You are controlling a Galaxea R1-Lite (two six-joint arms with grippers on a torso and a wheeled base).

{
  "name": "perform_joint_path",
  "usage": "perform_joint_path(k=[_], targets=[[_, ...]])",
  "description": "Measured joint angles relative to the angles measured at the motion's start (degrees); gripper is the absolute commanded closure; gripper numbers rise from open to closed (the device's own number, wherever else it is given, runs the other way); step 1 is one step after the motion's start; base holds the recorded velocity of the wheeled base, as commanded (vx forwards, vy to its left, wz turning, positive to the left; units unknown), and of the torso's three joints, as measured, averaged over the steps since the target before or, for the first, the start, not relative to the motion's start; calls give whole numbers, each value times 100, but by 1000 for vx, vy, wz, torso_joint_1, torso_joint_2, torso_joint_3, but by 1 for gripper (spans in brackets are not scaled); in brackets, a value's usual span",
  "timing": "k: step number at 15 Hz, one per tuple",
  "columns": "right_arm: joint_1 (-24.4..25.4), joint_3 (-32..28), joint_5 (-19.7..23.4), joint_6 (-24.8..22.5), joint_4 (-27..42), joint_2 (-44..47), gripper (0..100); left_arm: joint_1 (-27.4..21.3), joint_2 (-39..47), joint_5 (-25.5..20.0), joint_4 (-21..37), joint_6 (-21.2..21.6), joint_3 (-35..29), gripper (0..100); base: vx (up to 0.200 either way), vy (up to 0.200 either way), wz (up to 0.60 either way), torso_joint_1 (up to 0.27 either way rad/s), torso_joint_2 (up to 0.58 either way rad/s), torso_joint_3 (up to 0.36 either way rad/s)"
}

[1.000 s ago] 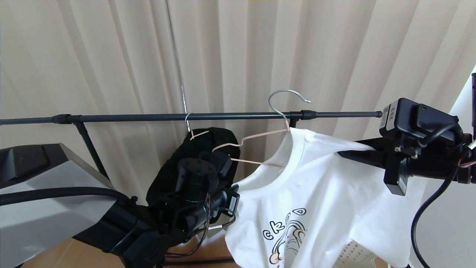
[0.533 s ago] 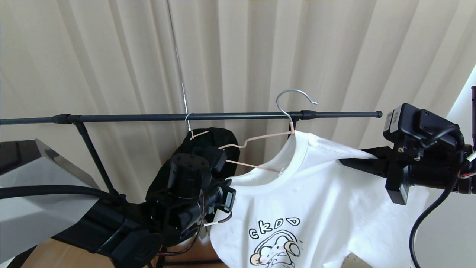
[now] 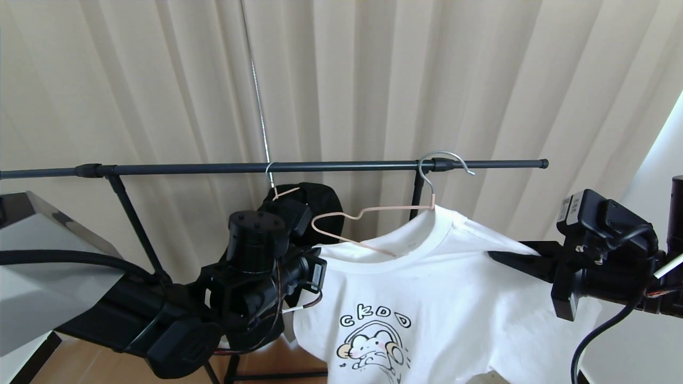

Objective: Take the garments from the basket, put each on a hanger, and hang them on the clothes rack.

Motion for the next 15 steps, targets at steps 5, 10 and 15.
perform_joint_path(k=[5,10,15], targets=[[-22,99,-2,0,-20,-60,100,280,39,-18,2,11,-88,100,0,0,0,0,0,0],[-24,185,-7,-5,20,-261,100,534,150,-29,5,22,-250,100,0,0,0,0,0,0],[-22,228,-18,-9,33,-306,100,579,91,-22,-2,22,-295,100,0,0,0,0,0,0]])
